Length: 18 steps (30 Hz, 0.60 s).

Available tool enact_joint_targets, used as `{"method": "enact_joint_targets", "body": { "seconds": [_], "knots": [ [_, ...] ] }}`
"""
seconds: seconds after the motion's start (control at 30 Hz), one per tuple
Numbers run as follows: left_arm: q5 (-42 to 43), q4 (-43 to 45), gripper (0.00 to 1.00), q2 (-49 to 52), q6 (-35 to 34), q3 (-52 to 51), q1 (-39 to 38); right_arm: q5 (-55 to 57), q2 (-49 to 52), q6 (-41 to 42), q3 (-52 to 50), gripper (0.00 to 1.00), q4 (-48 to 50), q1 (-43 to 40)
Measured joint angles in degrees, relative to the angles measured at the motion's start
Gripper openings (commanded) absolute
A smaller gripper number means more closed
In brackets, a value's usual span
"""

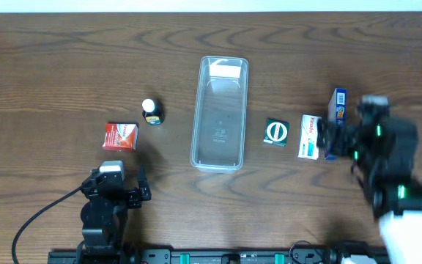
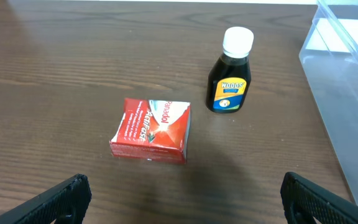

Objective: Pack container
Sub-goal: 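Reach the right gripper to the tall blue box and grasp it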

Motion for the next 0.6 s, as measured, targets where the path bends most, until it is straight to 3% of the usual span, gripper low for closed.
{"method": "enact_joint_targets", "body": {
  "seconds": [0.13, 0.3, 0.6],
  "knots": [
    [0.0, 0.0, 0.98, 0.0, 0.0, 0.0, 0.0, -4.0, 11.7, 0.0, 7.3, 0.99, -0.9, 0.0],
    [0.0, 0.0, 0.98, 0.0, 0.0, 0.0, 0.0, -2.4, 20.7, 0.1, 8.8, 0.99, -1.3, -0.2],
    [0.0, 0.0, 0.98, 0.0, 0.0, 0.0, 0.0, 8.1, 25.2, 0.5, 8.8, 0.99, -5.7, -1.5]
  ]
}}
